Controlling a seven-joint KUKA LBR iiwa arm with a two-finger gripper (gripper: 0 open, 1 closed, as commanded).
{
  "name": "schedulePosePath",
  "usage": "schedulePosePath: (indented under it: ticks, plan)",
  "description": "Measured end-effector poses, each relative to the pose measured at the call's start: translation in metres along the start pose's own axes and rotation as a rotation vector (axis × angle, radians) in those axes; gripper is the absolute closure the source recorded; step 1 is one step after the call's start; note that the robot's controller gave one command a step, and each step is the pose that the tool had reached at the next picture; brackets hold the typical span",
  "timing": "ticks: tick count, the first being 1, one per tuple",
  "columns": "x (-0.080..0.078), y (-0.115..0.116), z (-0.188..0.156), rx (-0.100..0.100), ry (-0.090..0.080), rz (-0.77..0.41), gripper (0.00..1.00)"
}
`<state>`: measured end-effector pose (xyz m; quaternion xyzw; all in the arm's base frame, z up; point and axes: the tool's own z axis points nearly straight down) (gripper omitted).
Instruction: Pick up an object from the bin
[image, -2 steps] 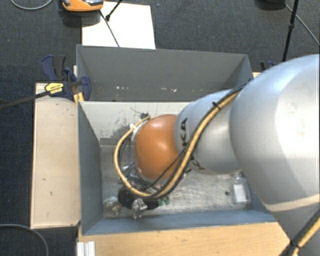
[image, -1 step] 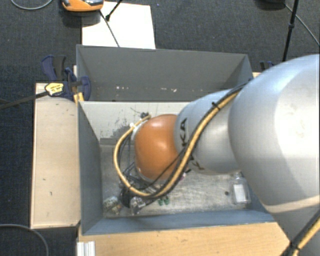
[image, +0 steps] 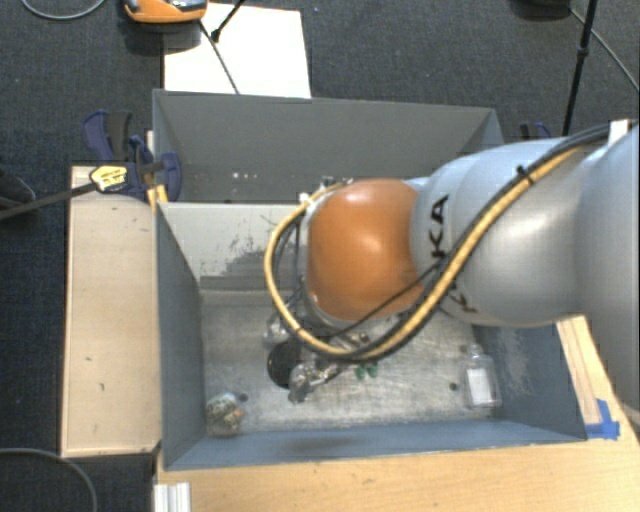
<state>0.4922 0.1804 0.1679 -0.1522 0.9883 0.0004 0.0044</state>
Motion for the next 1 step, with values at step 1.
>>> schedulePosePath:
  ticks: [1]
  plan:
    - [-0.0106, -0.0026, -0.0777, -0.001, -0.002, 0.031, 1.00]
